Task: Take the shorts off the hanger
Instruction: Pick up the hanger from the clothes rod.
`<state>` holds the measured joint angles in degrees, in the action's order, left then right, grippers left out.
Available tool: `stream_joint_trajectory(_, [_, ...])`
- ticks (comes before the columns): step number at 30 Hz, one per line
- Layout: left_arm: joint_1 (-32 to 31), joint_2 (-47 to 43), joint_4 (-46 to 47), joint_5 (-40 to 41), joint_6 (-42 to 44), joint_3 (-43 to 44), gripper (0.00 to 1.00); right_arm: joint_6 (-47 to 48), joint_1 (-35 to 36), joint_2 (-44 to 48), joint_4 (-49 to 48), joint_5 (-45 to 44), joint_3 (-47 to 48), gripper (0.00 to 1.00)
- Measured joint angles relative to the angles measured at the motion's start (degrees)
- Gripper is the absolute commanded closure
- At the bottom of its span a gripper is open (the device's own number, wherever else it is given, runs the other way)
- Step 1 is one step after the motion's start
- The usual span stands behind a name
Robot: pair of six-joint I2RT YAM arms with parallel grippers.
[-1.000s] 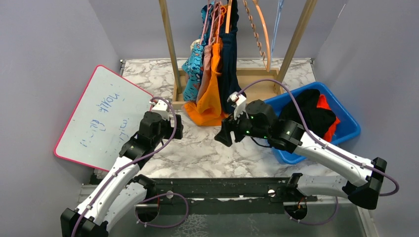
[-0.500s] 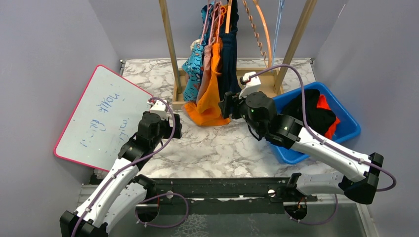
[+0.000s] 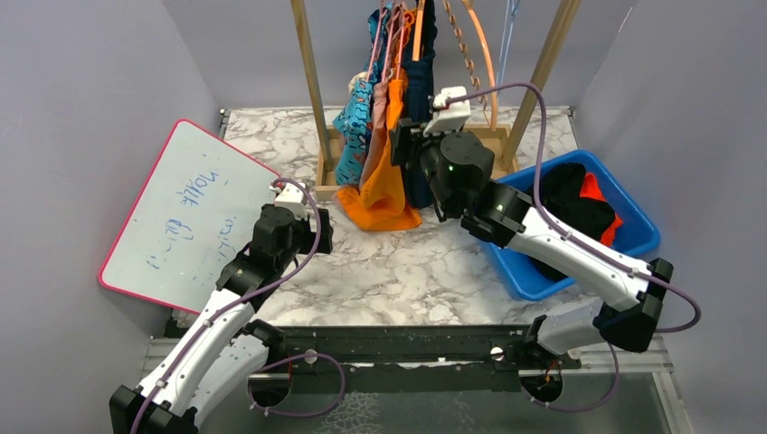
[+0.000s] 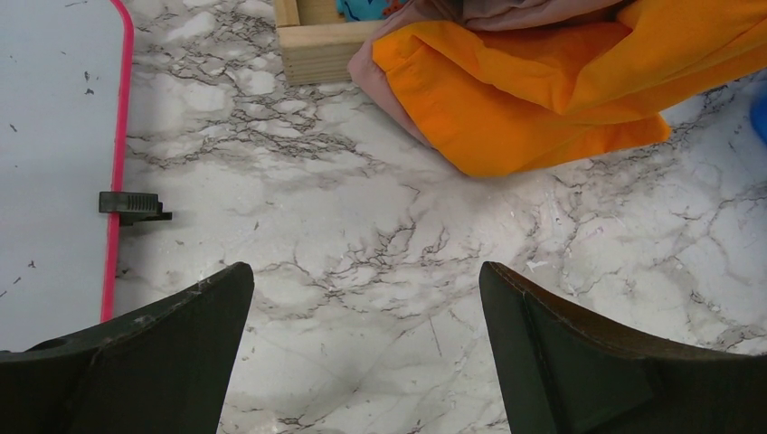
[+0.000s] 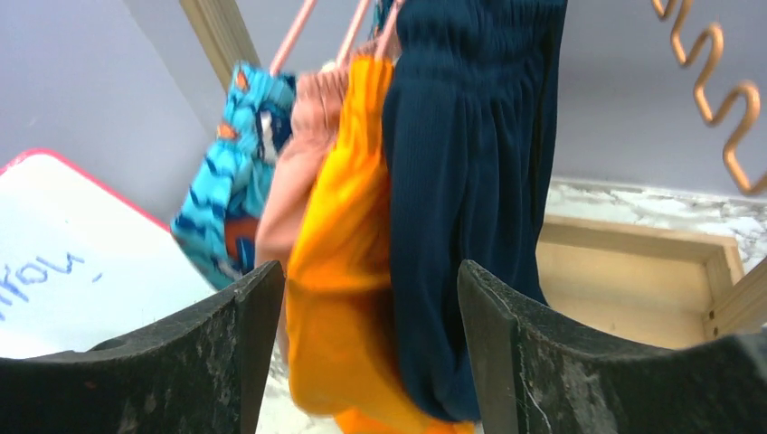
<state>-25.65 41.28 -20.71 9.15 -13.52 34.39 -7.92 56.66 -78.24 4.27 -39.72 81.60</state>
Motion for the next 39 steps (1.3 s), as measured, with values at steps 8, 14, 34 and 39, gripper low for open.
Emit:
stream_joint_trajectory(8, [0.0, 1.0, 0.0, 0.3, -0.2, 0.0, 0.02, 1.7, -6.7, -9.2, 3.6, -0.1, 13.6, 0.43])
stream_joint_trajectory(14, [0.0, 1.1, 0.0, 0.3, -0.4, 0.0, 0.02, 2.0, -10.6, -11.0, 8.1, 1.9, 15.9, 0.47])
stream_joint_trajectory(34, [0.0, 1.0, 0.0, 0.3, -0.5, 0.0, 0.02, 8.5, -17.0, -25.2, 21.5, 7.8, 37.9, 0.59])
stream_joint_trajectory(39, [0.0, 1.0, 0.0, 0.3, -0.5, 0.0, 0.02, 8.9, -18.2, -25.2, 22.5, 9.9, 37.7, 0.88])
